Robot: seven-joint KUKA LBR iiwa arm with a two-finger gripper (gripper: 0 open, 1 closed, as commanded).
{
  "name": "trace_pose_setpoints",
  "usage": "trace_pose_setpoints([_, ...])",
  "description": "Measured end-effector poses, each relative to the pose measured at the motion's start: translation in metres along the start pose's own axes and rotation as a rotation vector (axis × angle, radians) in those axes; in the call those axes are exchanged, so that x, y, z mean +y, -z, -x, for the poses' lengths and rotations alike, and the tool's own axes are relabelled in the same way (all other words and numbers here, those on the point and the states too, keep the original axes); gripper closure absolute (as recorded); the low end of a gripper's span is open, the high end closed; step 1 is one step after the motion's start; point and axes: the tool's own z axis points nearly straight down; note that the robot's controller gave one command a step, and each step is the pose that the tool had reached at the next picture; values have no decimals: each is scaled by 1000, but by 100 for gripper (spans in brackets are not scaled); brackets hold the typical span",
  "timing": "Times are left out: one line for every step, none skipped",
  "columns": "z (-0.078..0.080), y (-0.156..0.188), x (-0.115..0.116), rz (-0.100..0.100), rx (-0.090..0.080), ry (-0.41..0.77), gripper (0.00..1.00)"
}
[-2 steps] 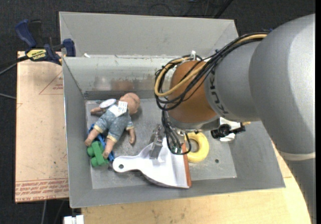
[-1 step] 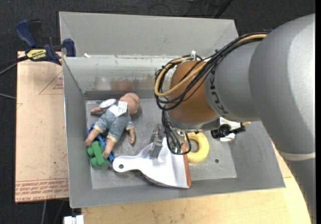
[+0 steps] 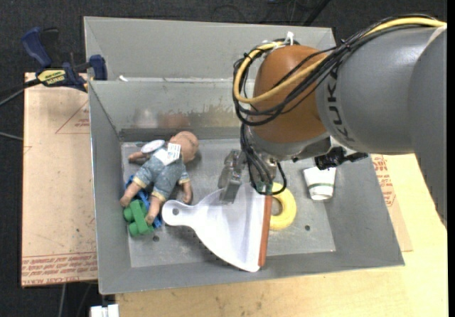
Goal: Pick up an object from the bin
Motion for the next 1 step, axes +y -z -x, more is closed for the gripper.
trace_pose_setpoints([-1,0,0,-1,3,0,0])
